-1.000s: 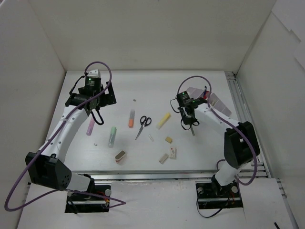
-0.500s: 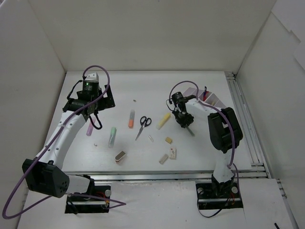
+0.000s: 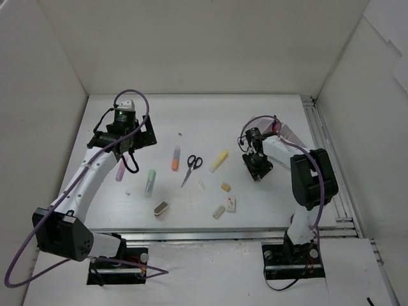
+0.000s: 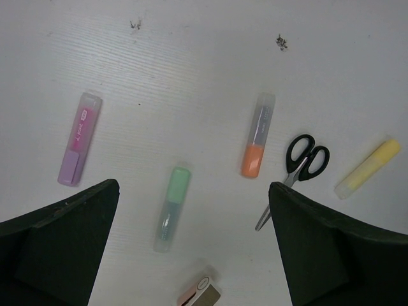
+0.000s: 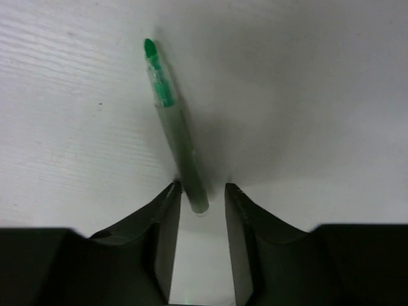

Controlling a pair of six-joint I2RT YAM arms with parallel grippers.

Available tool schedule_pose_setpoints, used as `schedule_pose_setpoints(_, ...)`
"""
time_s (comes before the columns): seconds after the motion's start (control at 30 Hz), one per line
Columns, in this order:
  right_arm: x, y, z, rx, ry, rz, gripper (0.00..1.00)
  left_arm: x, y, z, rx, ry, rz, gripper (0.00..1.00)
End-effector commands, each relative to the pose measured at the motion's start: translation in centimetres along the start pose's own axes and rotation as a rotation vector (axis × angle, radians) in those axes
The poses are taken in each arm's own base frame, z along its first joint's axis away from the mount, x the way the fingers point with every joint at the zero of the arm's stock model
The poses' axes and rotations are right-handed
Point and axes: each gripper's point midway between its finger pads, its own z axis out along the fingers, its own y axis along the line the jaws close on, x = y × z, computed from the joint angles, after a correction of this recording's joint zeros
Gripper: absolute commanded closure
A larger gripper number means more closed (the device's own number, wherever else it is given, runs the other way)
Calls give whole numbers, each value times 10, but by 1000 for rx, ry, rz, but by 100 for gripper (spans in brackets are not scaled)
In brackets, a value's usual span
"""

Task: Sort the stationery into containers
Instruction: Place the pen at the center of the board, then pick up the pen from the center of the board.

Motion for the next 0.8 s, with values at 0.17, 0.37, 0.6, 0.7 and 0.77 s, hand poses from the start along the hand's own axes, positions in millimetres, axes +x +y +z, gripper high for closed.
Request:
schedule_pose_setpoints(0.17, 0, 12, -14, -115, -29, -34, 90, -8, -31, 4, 50, -14, 7, 1)
schedule_pose_setpoints(0.37, -21, 19, -25, -168, -97, -75, 100, 3, -51, 9, 70, 27, 20, 1)
schedule_pose_setpoints(0.6, -33, -1, -92, 44, -297, 18, 100, 35, -97, 8, 129, 110, 40, 1)
schedule_pose_setpoints(0.7, -26, -11, -128, 116, -414, 150, 100, 54, -119, 12, 122, 164, 17, 2)
schedule_pose_setpoints(0.77, -16, -13, -143, 123, -469, 207, 100, 65, -133, 16, 124, 204, -27, 2)
